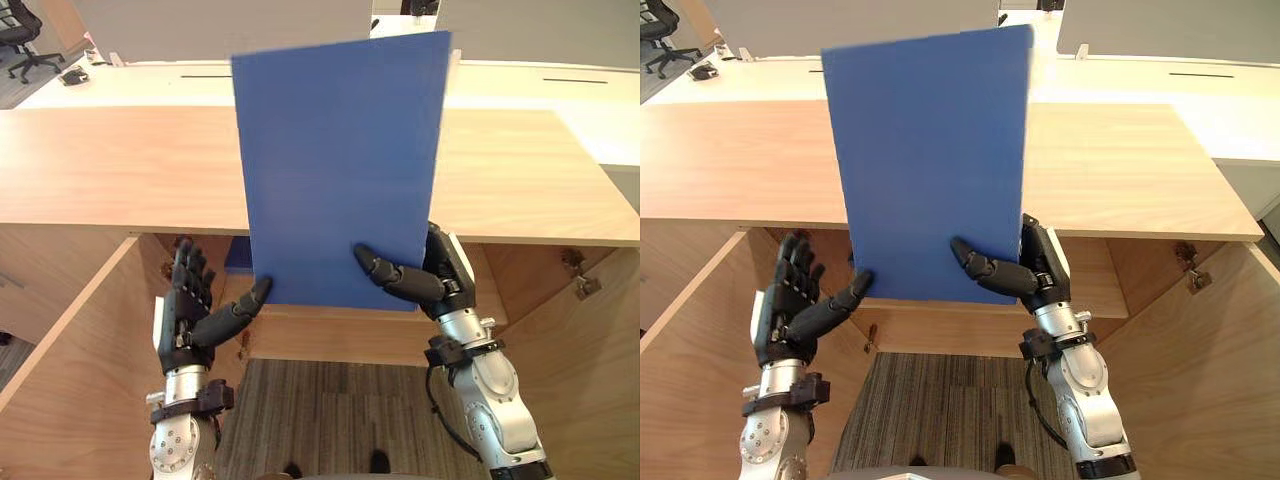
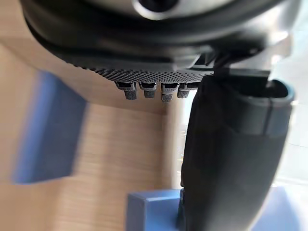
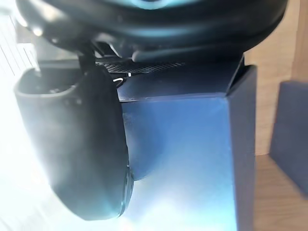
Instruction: Walk over to the cabinet, pick up the folder, carry it to the office cabinet, place the folder inside the office cabinet, then close the office cabinet door
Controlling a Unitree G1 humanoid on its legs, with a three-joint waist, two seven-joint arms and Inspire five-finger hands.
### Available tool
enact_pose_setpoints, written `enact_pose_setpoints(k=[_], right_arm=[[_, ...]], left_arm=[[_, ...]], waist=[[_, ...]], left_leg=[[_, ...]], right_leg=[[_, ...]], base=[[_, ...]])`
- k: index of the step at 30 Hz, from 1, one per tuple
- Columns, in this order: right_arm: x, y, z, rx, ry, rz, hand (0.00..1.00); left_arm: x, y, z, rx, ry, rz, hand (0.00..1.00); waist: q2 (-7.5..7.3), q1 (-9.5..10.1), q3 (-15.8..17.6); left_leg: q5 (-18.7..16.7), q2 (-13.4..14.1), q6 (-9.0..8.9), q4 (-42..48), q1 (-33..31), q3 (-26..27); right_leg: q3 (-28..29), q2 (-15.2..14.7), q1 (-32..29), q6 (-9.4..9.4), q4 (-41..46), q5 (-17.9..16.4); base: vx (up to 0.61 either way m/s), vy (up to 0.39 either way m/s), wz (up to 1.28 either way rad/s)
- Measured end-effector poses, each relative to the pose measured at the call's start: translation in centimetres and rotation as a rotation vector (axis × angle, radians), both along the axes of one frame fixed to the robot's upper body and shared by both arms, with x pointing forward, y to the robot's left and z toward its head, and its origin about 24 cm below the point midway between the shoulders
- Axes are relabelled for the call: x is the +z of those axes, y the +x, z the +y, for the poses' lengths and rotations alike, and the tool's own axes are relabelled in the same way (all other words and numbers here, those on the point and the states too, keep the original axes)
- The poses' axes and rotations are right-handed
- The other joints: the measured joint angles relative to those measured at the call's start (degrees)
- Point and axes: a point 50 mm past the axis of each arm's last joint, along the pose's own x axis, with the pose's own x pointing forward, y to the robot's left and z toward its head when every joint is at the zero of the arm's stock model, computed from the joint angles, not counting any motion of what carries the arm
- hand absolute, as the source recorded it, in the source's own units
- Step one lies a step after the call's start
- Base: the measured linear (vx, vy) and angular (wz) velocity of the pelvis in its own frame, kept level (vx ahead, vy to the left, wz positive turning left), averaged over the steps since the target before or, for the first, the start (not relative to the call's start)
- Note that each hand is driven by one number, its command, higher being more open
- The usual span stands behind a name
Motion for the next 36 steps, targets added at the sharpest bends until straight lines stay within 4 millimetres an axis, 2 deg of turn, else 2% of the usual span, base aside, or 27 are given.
enact_pose_setpoints(k=[1,2,3,5,6,7,8,9,11,13,14,18,21,23,24,26,29,31,34,36], right_arm=[[-0.3,0.0,0.0,0.001,-0.024,0.012,0.0],[-1.1,0.0,0.0,0.0,-0.085,0.044,0.0],[-1.3,0.0,0.0,0.003,-0.112,0.05,0.0],[-1.8,-0.2,0.8,0.054,-0.178,0.064,0.0],[-1.9,-0.2,1.3,0.073,-0.177,0.064,0.0],[-1.9,-0.2,2.5,0.113,-0.181,0.055,0.0],[-1.7,0.1,3.5,0.147,-0.205,0.027,0.0],[-1.1,0.7,4.7,0.187,-0.24,-0.031,0.0],[-0.5,1.9,6.1,0.23,-0.329,-0.108,0.0],[-0.3,3.7,7.9,0.28,-0.518,-0.184,0.0],[-0.6,3.9,8.2,0.293,-0.574,-0.194,0.0],[-2.0,4.8,7.6,0.274,-0.681,-0.144,0.0],[-0.4,6.5,6.4,0.163,-0.65,-0.151,0.0],[2.6,8.3,5.4,0.022,-0.477,-0.187,0.0],[3.7,8.8,5.1,-0.016,-0.424,-0.205,0.0],[8.0,10.3,3.7,-0.149,-0.161,-0.269,0.0],[12.3,11.2,1.7,-0.26,0.14,-0.331,0.0],[14.5,11.3,0.3,-0.3,0.342,-0.368,0.0],[15.9,11.3,-1.2,-0.326,0.55,-0.383,0.0],[16.3,11.4,-1.3,-0.325,0.676,-0.366,0.0]], left_arm=[[-0.9,-0.1,0.0,-0.003,-0.006,0.04,1.0],[-3.1,-0.8,-0.2,-0.013,-0.003,0.152,1.0],[-4.0,-1.1,-0.2,-0.018,0.002,0.198,1.0],[-7.9,-2.9,0.2,-0.042,0.054,0.417,1.0],[-9.1,-3.4,0.4,-0.057,0.076,0.498,1.0],[-11.3,-4.6,0.8,-0.079,0.096,0.649,1.0],[-12.3,-5.2,0.9,-0.087,0.106,0.73,1.0],[-13.1,-5.4,0.8,-0.099,0.116,0.785,1.0],[-13.1,-4.0,1.2,-0.106,0.138,0.782,1.0],[-12.6,-1.6,1.6,-0.105,0.18,0.753,1.0],[-12.4,-0.9,1.5,-0.102,0.184,0.738,1.0],[-11.2,1.7,1.3,-0.096,0.186,0.658,1.0],[-9.6,4.3,0.5,-0.103,0.173,0.551,1.0],[-8.0,6.3,0.2,-0.096,0.15,0.463,1.0],[-7.5,6.9,0.1,-0.097,0.153,0.438,1.0],[-5.9,8.2,-0.6,-0.097,0.126,0.349,1.0],[-4.3,9.3,-1.5,-0.104,0.109,0.262,1.0],[-3.7,9.6,-1.3,-0.088,0.092,0.233,1.0],[-3.3,9.7,-1.3,-0.067,0.066,0.21,1.0],[-3.2,9.7,-1.2,-0.058,0.057,0.205,1.0]], waist=[[-0.01,0.01,0.0],[-0.04,-0.01,-0.01],[-0.04,-0.04,-0.02],[0.03,-0.19,0.11],[0.07,-0.33,0.26],[-0.05,-0.59,0.97],[-0.15,-0.87,2.59],[-0.12,-0.99,5.63],[0.14,-0.97,8.24],[0.63,-0.17,13.28],[0.9,-0.02,14.36],[2.21,0.11,18.78],[3.12,0.17,20.24],[3.09,0.48,20.72],[3.15,0.59,21.25],[3.18,1.0,21.43],[3.37,1.88,21.59],[3.47,2.44,21.66],[3.65,3.21,21.79],[3.67,3.34,21.8]], left_leg=[[0.0,0.0,0.0,-0.03,-0.01,0.05],[0.0,0.0,0.0,-0.17,-0.19,0.16],[-0.01,0.0,0.0,-0.17,-0.44,0.28],[-0.2,0.1,-0.11,0.85,-2.15,0.8],[-0.48,0.25,-0.27,1.64,-2.89,0.87],[-1.25,0.53,-0.47,3.63,-4.45,1.11],[-2.15,1.1,-0.54,5.78,-5.75,1.23],[-3.99,1.71,-0.63,10.63,-8.79,1.23],[-5.82,2.75,-0.62,17.4,-14.95,0.86],[-7.64,3.66,-0.4,23.99,-20.95,0.81],[-8.35,3.91,-0.08,26.65,-23.9,0.65],[-10.21,4.13,0.42,34.49,-33.28,-0.55],[-12.02,4.94,0.91,42.29,-43.12,-0.54],[-13.71,5.78,1.22,48.18,-50.44,-0.49],[-13.94,5.95,1.22,49.57,-51.74,-0.53],[-14.97,6.73,1.28,54.2,-58.1,-0.79],[-15.37,7.26,1.36,57.84,-63.24,-1.24],[-15.8,7.6,1.06,59.76,-65.74,-1.44],[-15.91,8.0,0.98,60.73,-67.28,-1.43],[-15.94,8.27,0.93,61.0,-67.76,-1.48]], right_leg=[[0.04,0.0,-0.05,0.0,0.0,0.0],[0.15,0.02,-0.36,0.04,0.0,-0.03],[0.26,0.02,-0.66,0.04,0.0,-0.03],[0.71,0.01,-2.32,0.03,0.22,-0.02],[0.82,0.02,-2.9,0.03,0.52,-0.02],[1.21,0.05,-4.12,-0.01,1.41,-0.04],[1.43,0.23,-5.17,-0.37,2.68,-0.44],[1.66,0.48,-7.75,-0.54,6.44,-1.79],[1.69,0.69,-13.87,-0.86,12.68,-3.52],[1.92,0.91,-20.18,-1.12,19.61,-5.5],[1.83,0.89,-23.08,-1.15,22.4,-6.29],[1.74,0.1,-32.63,-0.95,31.25,-8.61],[2.33,-0.54,-42.72,-0.79,39.12,-10.26],[2.96,-0.51,-50.47,-0.86,44.97,-11.8],[3.06,-0.53,-51.81,-0.91,46.46,-12.15],[3.4,-0.42,-58.3,-0.94,51.04,-13.18],[3.36,-0.42,-63.47,-1.33,54.86,-13.84],[3.38,-0.4,-66.12,-1.48,57.08,-14.41],[3.35,-0.3,-67.76,-1.55,58.18,-14.67],[3.27,-0.14,-68.25,-1.48,58.4,-14.82]], base=[[-0.03,-0.014,-0.04],[-0.02,-0.011,-0.05],[-0.03,-0.013,-0.09],[-0.02,-0.013,-0.1],[-0.02,-0.013,-0.13],[-0.04,-0.008,-0.14],[-0.09,-0.022,-0.16],[-0.12,-0.024,-0.06],[-0.22,-0.037,-0.04],[-0.3,-0.028,-0.06],[-0.26,-0.008,0.05],[-0.19,0.028,0.08],[-0.16,0.032,-0.06],[-0.16,0.01,-0.1],[-0.15,-0.009,-0.07],[-0.13,-0.017,-0.05],[-0.09,-0.027,0.01],[-0.04,-0.047,0.01],[-0.04,-0.054,-0.01],[-0.05,-0.046,-0.03]])
